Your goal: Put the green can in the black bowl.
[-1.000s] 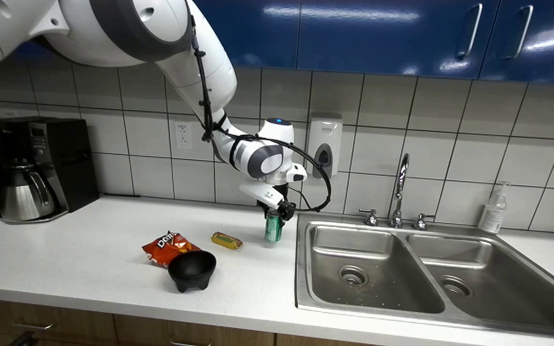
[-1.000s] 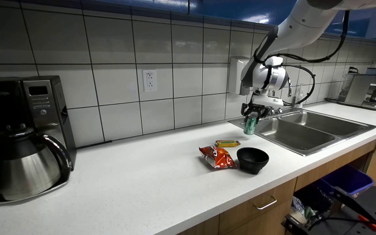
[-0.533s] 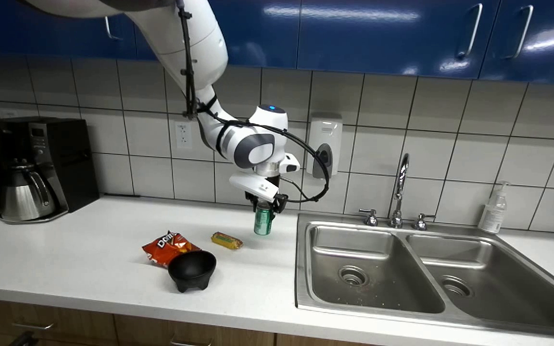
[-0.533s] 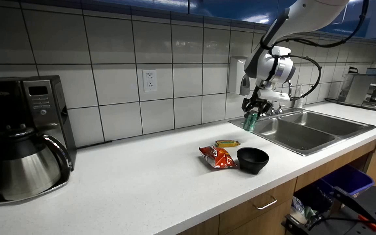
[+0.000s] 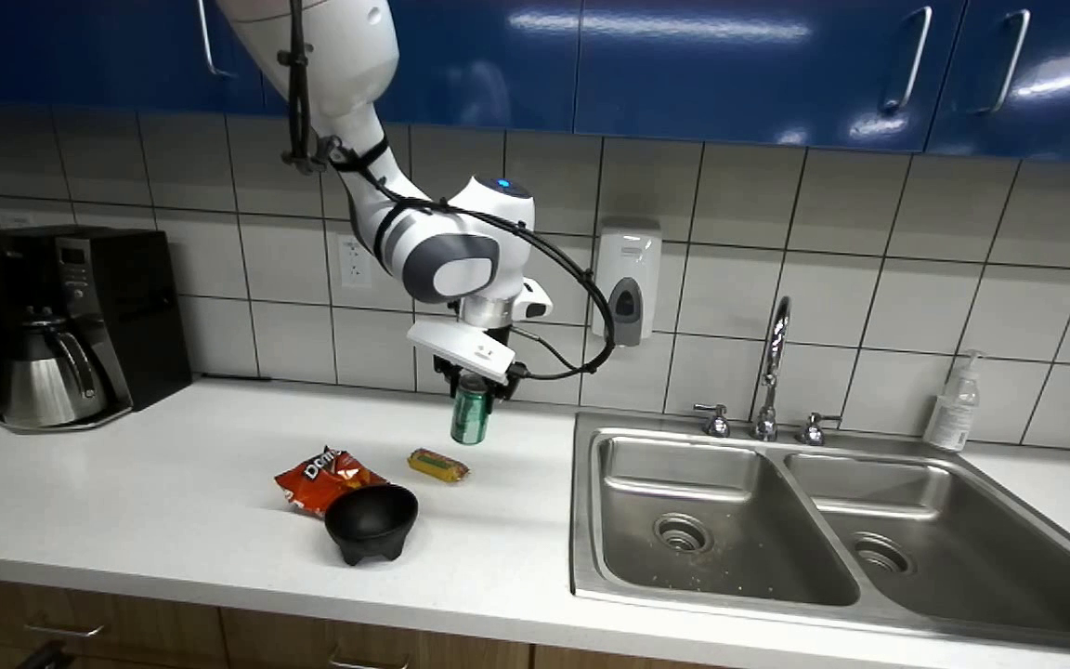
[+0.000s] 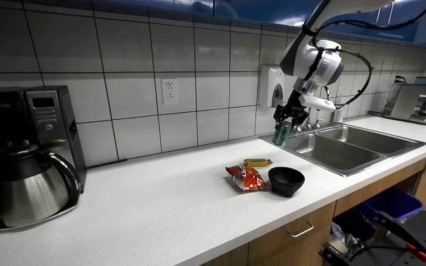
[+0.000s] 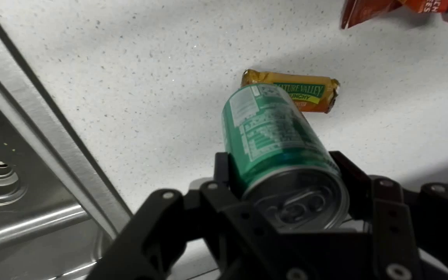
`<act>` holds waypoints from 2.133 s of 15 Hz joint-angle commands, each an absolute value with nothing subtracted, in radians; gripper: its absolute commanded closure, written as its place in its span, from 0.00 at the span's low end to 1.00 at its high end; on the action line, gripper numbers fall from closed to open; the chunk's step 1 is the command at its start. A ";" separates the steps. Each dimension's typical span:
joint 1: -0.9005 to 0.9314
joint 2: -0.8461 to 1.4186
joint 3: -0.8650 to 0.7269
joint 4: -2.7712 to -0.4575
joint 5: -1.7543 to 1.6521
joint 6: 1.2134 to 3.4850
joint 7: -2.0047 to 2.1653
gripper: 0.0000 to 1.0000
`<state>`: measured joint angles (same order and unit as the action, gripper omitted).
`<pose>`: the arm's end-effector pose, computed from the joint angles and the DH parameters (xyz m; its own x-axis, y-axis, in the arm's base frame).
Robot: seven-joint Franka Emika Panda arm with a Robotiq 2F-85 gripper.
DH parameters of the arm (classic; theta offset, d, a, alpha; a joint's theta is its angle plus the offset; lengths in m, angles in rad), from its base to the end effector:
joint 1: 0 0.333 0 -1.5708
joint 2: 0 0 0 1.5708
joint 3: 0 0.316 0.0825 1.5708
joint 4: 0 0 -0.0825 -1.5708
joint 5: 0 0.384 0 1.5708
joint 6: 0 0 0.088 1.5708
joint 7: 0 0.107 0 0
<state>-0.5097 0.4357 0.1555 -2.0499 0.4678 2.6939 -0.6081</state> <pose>0.5691 -0.2295 0.2441 0.9363 -0.1928 0.2937 -0.1360 -0.9697 -0.2031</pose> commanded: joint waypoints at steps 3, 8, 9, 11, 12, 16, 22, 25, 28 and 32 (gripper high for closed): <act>-0.510 0.279 0.174 -2.189 0.588 2.614 -0.792 0.61; -0.432 0.203 0.115 -2.275 0.588 2.560 -0.855 0.61; -0.416 0.192 0.103 -2.289 0.583 2.550 -0.862 0.61; -0.388 0.174 0.081 -2.316 0.581 2.542 -0.880 0.61; -0.375 0.166 0.071 -2.330 0.581 2.543 -0.890 0.61; -0.339 0.148 0.033 -2.373 0.577 2.541 -0.930 0.61; -0.310 0.145 -0.005 -2.416 0.566 2.554 -0.964 0.61; -0.300 0.152 -0.004 -2.427 0.584 2.572 -0.992 0.61; -0.289 0.164 -0.001 -2.428 0.585 2.582 -0.999 0.61; -0.273 0.190 0.000 -2.427 0.584 2.612 -0.992 0.61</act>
